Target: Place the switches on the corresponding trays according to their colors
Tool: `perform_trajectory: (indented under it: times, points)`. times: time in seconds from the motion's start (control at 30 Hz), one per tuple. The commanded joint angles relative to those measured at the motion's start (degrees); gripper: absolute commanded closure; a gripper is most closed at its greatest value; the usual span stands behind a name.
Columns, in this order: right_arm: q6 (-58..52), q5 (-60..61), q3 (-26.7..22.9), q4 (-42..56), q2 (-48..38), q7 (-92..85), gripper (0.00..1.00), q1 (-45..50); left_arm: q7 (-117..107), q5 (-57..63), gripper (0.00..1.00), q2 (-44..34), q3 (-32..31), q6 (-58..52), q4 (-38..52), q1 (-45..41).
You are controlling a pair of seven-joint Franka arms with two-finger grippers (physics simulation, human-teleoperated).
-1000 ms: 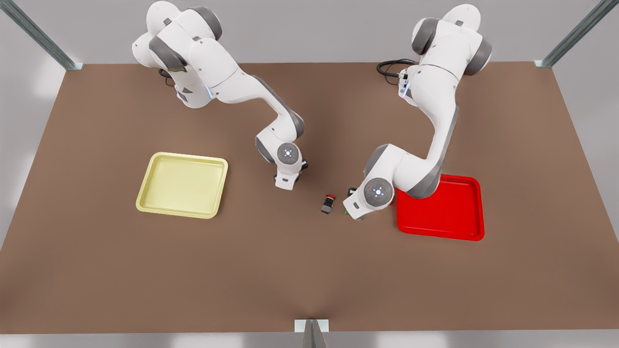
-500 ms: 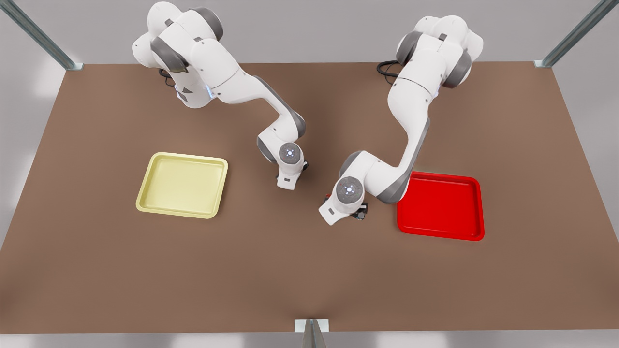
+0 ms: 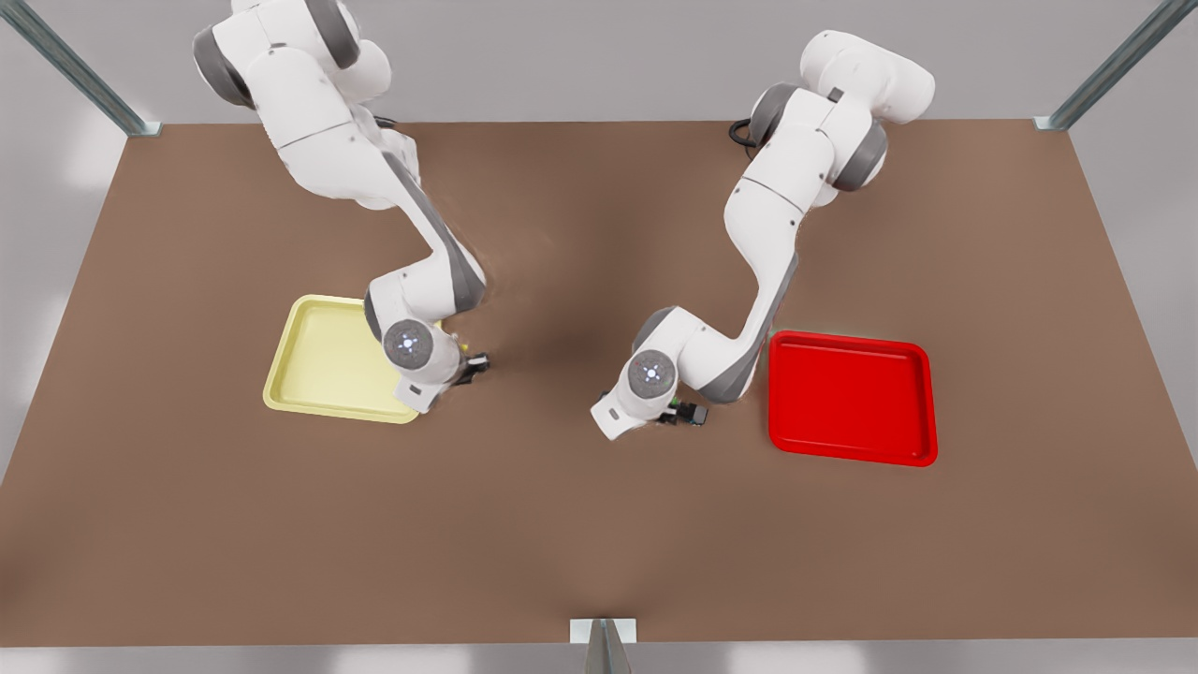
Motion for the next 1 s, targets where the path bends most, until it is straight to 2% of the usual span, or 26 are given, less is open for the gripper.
perform_trajectory:
  times: [0.0, 0.1, 0.17, 0.2, 0.47, 0.5, 0.57, 0.6, 0.63, 0.67, 0.97]
  points:
    - [-0.3, -0.1, 0.0, -1.1, -1.2, -2.5, 0.47, -2.6, -0.6, -0.9, 0.00, 0.0, 0.5, -0.1, 0.2, -0.9]
    - [-0.3, -2.4, 0.0, -10.4, -7.8, -12.7, 0.47, -12.2, -4.6, -6.2, 0.00, 0.3, 5.4, -0.1, 0.6, -4.9]
    - [-0.2, -3.2, 0.0, -13.5, -9.6, -15.4, 0.46, -14.7, -3.3, -5.9, 0.00, 0.2, 5.9, -0.3, -0.3, -4.6]
    - [-0.2, -4.6, 0.0, -14.5, -10.2, -17.9, 0.00, -16.2, -2.0, -5.9, 0.00, 0.1, 6.3, -0.3, -0.6, -4.2]
    - [0.3, -4.6, 0.5, -12.7, -10.0, -17.9, 0.00, -16.1, 0.5, -6.3, 0.00, 2.3, 6.3, 2.9, -2.3, -3.1]
    - [-2.6, -4.5, 1.5, -7.6, -10.0, -17.2, 0.00, -15.4, 0.5, -6.3, 0.00, 2.3, 6.3, 3.6, -2.7, -2.8]
    - [-22.8, -4.3, 4.4, 11.7, -9.0, -2.7, 0.00, -15.3, 0.5, -6.2, 0.00, 2.3, 6.1, 3.6, -2.9, -2.6]
    - [-34.0, -4.3, 5.7, 22.7, -9.3, -1.8, 0.00, -15.3, 0.5, -6.3, 0.00, 2.3, 5.9, 3.6, -2.9, -2.5]
    - [-40.1, -4.6, 6.9, 29.9, -9.6, -1.8, 0.00, -15.3, 0.4, -6.4, 0.00, 2.3, 5.6, 3.6, -2.9, -2.5]
    - [-41.1, -4.6, 7.0, 31.4, -11.6, -2.2, 0.00, -15.3, 0.4, -7.2, 0.00, 2.2, 5.6, 3.6, -2.9, -2.7]
    - [-38.8, -6.3, 7.0, 30.6, -11.6, -1.8, 0.00, -14.6, 1.8, -7.2, 0.01, 2.3, 5.4, 4.3, -4.1, -2.1]
